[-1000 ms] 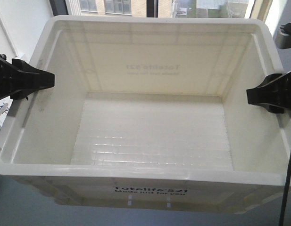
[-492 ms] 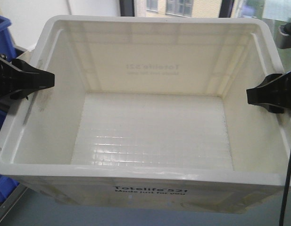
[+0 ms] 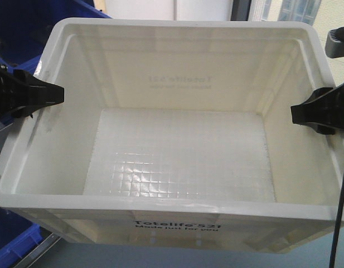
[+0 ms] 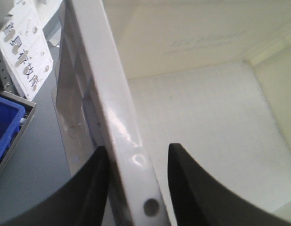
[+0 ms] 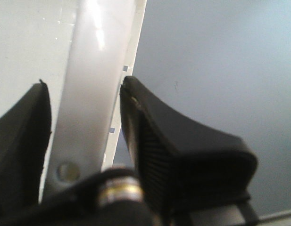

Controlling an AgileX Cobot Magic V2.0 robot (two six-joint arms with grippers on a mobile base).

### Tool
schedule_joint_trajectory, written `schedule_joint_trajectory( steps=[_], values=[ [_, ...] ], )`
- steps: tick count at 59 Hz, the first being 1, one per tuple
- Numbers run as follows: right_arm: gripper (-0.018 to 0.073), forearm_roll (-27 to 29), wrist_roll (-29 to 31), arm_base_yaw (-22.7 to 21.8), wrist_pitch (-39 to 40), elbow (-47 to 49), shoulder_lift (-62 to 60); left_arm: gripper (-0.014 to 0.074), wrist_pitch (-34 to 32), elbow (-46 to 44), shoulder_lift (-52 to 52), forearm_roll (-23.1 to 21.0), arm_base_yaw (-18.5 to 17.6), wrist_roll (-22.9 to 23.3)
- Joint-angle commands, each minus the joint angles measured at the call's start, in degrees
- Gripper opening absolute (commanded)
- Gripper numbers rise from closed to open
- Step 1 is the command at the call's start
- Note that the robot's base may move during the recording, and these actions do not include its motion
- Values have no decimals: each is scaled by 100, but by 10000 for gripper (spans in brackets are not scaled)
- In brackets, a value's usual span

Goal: Move bin from left to right shelf

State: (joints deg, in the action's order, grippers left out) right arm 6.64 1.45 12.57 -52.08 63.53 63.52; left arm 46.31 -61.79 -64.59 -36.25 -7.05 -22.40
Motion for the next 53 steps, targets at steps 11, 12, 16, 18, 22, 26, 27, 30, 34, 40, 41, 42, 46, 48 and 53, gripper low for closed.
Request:
schedule_joint_trajectory(
  steps=[11, 12, 16, 18, 22, 26, 27, 30, 34, 40, 41, 42, 46, 48, 53],
  values=[
    [-5, 165, -20, -3, 745, 262, -119, -6, -124, -228, 227, -716, -104, -285],
    [-5, 165, -20, -3, 745, 262, -119, -6, -124, -228, 227, -716, -104, -285],
    [-5, 165, -20, -3, 745, 262, -119, -6, -124, -228, 227, -716, -104, -285],
    [-5, 165, -20, -3, 745, 262, -119, -6, -124, -228, 227, -716, -104, -285],
    [-5, 165, -20, -3, 745, 262, -119, -6, -124, -228, 227, -716, -104, -285],
    [-5, 165, -20, -3, 752, 262, -119, -6, -124, -228, 227, -716, -104, -285],
    [-5, 165, -20, -3, 752, 262, -119, -6, -124, -228, 227, -716, -104, -285],
    [-5, 165, -20, -3, 747, 262, -119, -6, -124, -228, 227, -716, -104, -285],
    [-5, 165, -20, -3, 747, 262, -119, -6, -124, -228, 227, -716, -104, -285],
    [-5, 165, -20, -3, 747, 262, -119, -6, -124, -228, 227, -716, -104, -285],
    [-5, 165, -20, -3, 747, 262, -119, -6, -124, -228, 227, -716, -104, -285],
    [-5, 165, -20, -3, 747, 262, -119, -6, -124, -228, 227, -716, -104, -285],
    [-5, 165, -20, -3, 747, 262, -119, -6, -124, -228, 227, -716, -104, -285],
    [-5, 165, -20, -3, 747, 262, -119, -6, -124, -228, 227, -716, -104, -285],
    [-5, 165, -20, -3, 747, 262, -119, -6, -124, -228, 227, -716, -104, -285]
  ],
)
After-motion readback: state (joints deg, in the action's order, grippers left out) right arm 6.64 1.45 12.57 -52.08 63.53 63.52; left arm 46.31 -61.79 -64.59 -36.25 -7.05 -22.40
